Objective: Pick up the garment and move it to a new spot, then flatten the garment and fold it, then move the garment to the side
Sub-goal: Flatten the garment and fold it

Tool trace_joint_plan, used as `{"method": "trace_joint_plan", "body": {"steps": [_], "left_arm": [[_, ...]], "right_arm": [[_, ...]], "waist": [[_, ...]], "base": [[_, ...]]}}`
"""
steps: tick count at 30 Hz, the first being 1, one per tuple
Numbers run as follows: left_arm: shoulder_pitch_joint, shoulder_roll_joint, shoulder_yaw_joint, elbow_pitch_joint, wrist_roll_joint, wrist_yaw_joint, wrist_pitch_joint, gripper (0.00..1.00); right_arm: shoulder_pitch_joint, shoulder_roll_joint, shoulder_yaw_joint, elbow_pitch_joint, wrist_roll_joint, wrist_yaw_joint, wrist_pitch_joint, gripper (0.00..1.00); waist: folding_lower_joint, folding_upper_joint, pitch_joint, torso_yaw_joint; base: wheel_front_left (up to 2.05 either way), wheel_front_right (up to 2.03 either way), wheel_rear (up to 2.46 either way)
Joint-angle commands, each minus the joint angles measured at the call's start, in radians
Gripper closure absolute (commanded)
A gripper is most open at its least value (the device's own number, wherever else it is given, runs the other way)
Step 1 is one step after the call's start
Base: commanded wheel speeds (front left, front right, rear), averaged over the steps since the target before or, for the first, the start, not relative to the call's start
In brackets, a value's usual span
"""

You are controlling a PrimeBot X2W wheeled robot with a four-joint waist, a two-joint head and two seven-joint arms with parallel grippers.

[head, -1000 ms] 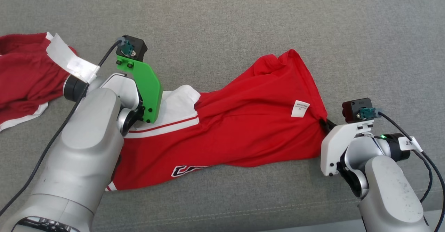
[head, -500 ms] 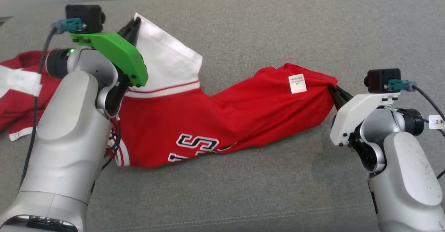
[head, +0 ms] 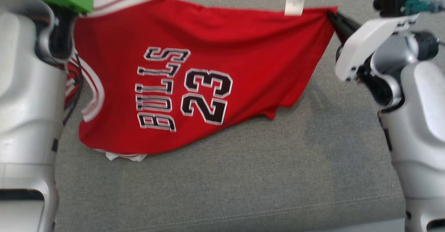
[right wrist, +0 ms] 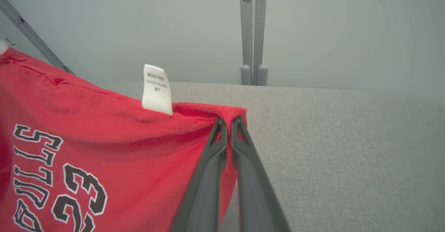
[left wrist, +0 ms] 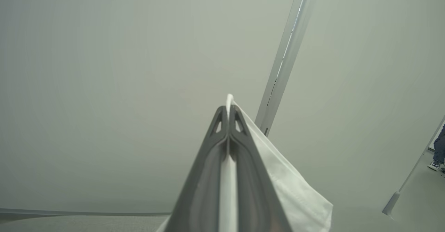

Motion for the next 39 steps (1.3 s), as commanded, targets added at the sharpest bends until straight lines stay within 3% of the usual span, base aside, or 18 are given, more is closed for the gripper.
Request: {"method": "trace_joint_plan", "body": {"steps": [1, 12, 17, 23, 29, 31, 35, 39], "left_arm": [[-0.073, 0.014, 0.009, -0.02, 0.007, 0.001, 0.001, 1.0], [-0.437, 0.108, -0.027, -0.114, 0.108, 0.008, 0.04, 1.0], [-0.587, 0.099, 0.009, -0.141, 0.109, 0.021, -0.024, 1.0], [-0.703, 0.076, 0.049, -0.149, 0.097, 0.006, -0.128, 1.0], [-0.715, 0.053, 0.126, -0.237, 0.093, -0.016, -0.151, 1.0], [-0.652, 0.03, 0.16, -0.265, 0.079, -0.023, -0.149, 1.0], [-0.488, 0.02, 0.168, -0.313, 0.063, -0.033, -0.149, 1.0], [-0.254, 0.043, 0.136, -0.398, 0.025, -0.033, -0.149, 1.0]], "right_arm": [[-0.076, -0.023, 0.008, 0.011, 0.004, -0.001, -0.016, 1.0], [-0.553, -0.004, -0.018, 0.217, -0.049, 0.0, -0.172, 1.0], [-0.729, 0.032, -0.094, 0.318, -0.118, -0.001, -0.287, 1.0], [-0.889, 0.069, -0.21, 0.407, -0.234, -0.001, -0.477, 1.0], [-0.952, 0.078, -0.257, 0.456, -0.331, -0.001, -0.612, 1.0], [-0.937, 0.075, -0.251, 0.493, -0.353, -0.001, -0.619, 1.0], [-0.867, 0.043, -0.168, 0.575, -0.356, -0.001, -0.583, 1.0], [-0.787, 0.001, -0.041, 0.62, -0.286, -0.001, -0.547, 1.0]], "waist": [[0.0, 0.0, 0.127, -0.022], [0.0, 0.0, 0.367, -0.064], [0.0, 0.0, 0.42, -0.074], [0.0, 0.0, 0.427, -0.073], [0.0, 0.0, 0.432, -0.066], [0.0, 0.0, 0.44, -0.057], [0.0, 0.0, 0.431, -0.032], [0.0, 0.0, 0.404, -0.009]], "base": [[0.0, 0.0, 0.0], [0.0, 0.0, 0.0], [0.0, 0.0, 0.0], [0.0, 0.0, 0.0], [0.0, 0.0, 0.0], [0.0, 0.0, 0.0], [0.0, 0.0, 0.0], [0.0, 0.0, 0.0]]}}
